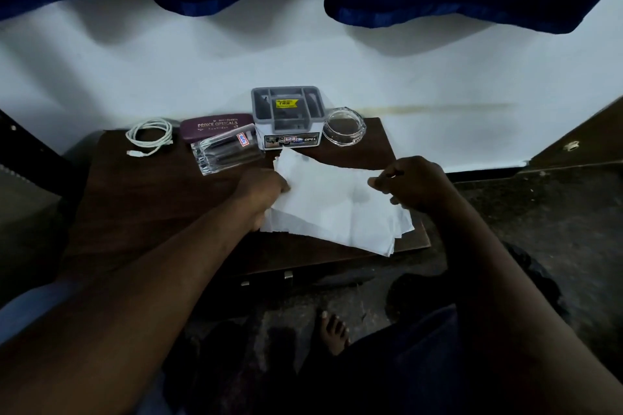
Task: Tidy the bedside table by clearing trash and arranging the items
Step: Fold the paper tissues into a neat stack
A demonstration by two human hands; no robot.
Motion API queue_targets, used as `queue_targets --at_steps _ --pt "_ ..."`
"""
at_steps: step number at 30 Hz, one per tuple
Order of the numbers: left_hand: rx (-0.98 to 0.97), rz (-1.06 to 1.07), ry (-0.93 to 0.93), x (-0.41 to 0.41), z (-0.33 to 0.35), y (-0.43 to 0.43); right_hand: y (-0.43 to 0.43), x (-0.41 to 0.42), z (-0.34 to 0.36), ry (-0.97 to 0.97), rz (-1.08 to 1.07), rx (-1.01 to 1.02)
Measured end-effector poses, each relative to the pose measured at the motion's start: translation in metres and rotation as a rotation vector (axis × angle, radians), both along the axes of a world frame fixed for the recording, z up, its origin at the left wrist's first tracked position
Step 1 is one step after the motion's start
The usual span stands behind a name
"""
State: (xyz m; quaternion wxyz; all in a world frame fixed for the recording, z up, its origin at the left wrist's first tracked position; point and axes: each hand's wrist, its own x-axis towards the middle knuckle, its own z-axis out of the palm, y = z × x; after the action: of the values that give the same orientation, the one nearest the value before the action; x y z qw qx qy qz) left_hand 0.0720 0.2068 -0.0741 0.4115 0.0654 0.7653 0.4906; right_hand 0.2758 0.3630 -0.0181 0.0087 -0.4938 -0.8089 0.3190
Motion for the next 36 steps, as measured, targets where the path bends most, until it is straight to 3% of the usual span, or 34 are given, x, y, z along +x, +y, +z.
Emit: queue_targets --at_steps 5,13,18,23,26,28,31,36 --pt "0.076 0.002 -0.034 0.003 -0.001 0.002 0.010 0.003 -0.018 -0.250 0.012 -0.015" --pt "0.105 0.054 -0.019 0.005 0.004 0.009 0.020 -0.004 -0.050 -0.329 -0.015 0.033" --pt "0.248 0.016 -0.178 0.008 0.022 0.014 0.027 -0.004 -0.053 -0.232 -0.075 -0.096" --pt "0.349 -0.102 -0.464 0.030 0.031 0.022 0.032 0.002 -0.048 0.101 -0.337 -0.369" --pt "0.384 -0.129 -0.559 0.035 0.029 0.029 0.032 0.009 -0.031 0.224 -0.467 -0.394" --pt "0.265 -0.133 -0.478 0.036 0.025 0.031 0.028 0.014 -0.021 0.241 -0.484 -0.379" --pt "0.087 -0.186 -0.190 0.039 0.011 0.031 0.021 0.017 -0.020 0.184 -0.457 -0.460" --pt "0.063 -0.182 -0.103 0.044 -0.001 0.033 0.024 0.015 -0.036 0.138 -0.410 -0.417"
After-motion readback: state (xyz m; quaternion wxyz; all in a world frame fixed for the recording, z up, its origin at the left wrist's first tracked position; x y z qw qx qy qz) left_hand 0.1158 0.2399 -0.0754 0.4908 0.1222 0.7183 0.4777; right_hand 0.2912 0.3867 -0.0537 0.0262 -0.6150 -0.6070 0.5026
